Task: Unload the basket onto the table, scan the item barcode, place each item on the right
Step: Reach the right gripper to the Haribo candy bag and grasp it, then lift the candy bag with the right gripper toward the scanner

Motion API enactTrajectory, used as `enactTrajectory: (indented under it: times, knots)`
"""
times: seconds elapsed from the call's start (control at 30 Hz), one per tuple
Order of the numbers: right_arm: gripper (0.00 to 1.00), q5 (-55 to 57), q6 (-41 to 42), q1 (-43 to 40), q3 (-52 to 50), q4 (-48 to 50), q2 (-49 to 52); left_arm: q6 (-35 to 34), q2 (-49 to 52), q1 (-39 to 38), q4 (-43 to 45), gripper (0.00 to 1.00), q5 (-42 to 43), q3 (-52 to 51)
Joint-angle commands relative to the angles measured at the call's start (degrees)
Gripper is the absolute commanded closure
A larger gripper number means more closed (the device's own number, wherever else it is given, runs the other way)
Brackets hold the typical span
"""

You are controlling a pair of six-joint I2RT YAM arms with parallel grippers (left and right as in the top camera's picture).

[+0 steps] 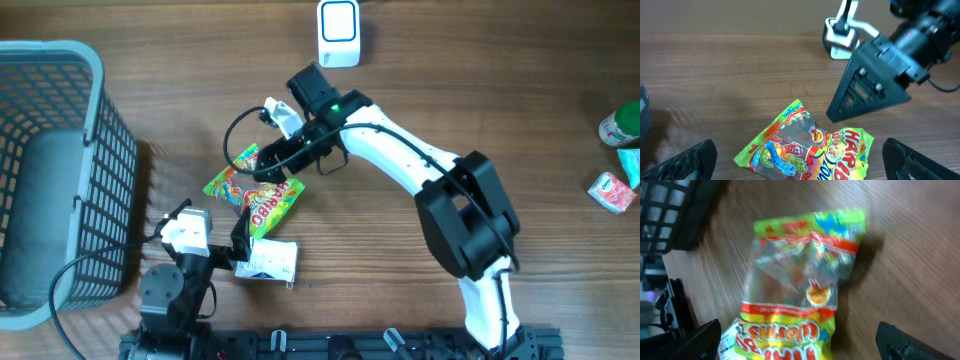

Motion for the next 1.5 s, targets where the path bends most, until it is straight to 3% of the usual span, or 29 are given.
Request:
enactTrajectory:
  times: [0.0,0.07,0.1,0.17,0.2,0.3,0.43,0.57,0.63,0.67,0.7,0.73,0.77,0.93,1.07,1.23,1.47]
  knots:
    - [0.0,-1.31,7.74,-0.39,-0.63,-1.57,4.04,-0.59,-0.31,-0.22,0.24,0.0,0.46,-0.28]
    - [0.0,-2.05,9.03,-0.39,-0.66,-1.99,5.6,-0.59,-0.31,-0.22,0.24,0.0,0.46,-0.28]
    - [0.07,-7.02,8.68,-0.39,-0.68,-2.8,6.6,-0.59,-0.31,-0.22,0.24,0.0,0.46,-0.28]
    - [0.72,-11.85,8.7,-0.39,-0.68,-3.69,6.84,-0.59,-0.31,-0.22,0.24,0.0,0.46,-0.28]
    - [0.96,-13.46,8.74,-0.46,-0.68,-4.09,6.8,-0.59,-0.31,-0.22,0.24,0.0,0.46,-0.28]
    - [0.96,-16.57,8.68,-1.25,-0.68,-5.92,6.67,-0.57,-0.31,-0.22,0.24,0.0,0.46,-0.28]
    - [0.96,-15.06,7.17,-10.08,-0.68,-11.78,5.66,-0.57,-0.31,-0.22,0.24,0.0,0.46,-0.28]
    - [0.95,5.53,6.64,-23.21,-0.68,-19.82,5.46,-0.59,-0.31,-0.22,0.24,0.0,0.46,-0.28]
    - [0.95,8.22,-0.79,-26.67,-0.57,-22.62,4.81,-0.59,-0.31,-0.22,0.24,0.0,0.46,-0.28]
    - [0.71,8.28,-1.95,-27.45,-0.09,-23.52,3.98,-0.57,-0.31,-0.22,0.24,0.0,0.46,-0.28]
    - [0.56,8.44,-1.99,-27.89,0.5,-24.06,2.75,-0.57,-0.31,-0.22,0.24,0.0,0.46,-0.28]
    - [0.2,8.48,-1.99,-28.02,0.81,-24.06,1.03,-0.59,-0.31,-0.22,0.24,0.0,0.46,-0.28]
    - [0.02,10.29,-1.7,-27.96,0.96,-24.09,-1.9,-0.59,-0.31,-0.22,0.24,0.0,0.46,-0.28]
    - [0.0,24.74,1.86,-20.63,0.94,-22.88,-13.29,-0.57,-0.31,-0.22,0.24,0.0,0.46,-0.28]
    - [0.0,34.82,2.89,-10.91,-2.97,-14.43,-11.23,-0.57,-0.31,-0.22,0.24,0.0,0.46,-0.28]
    - [0.0,49.11,5.03,-5.38,-5.2,-6.25,-5.35,-0.57,-0.31,-0.22,0.24,0.0,0.46,-0.28]
    - [0.0,42.6,5.88,-4.46,-6.03,-7.13,-1.18,-0.59,-0.31,-0.22,0.24,0.0,0.46,-0.28]
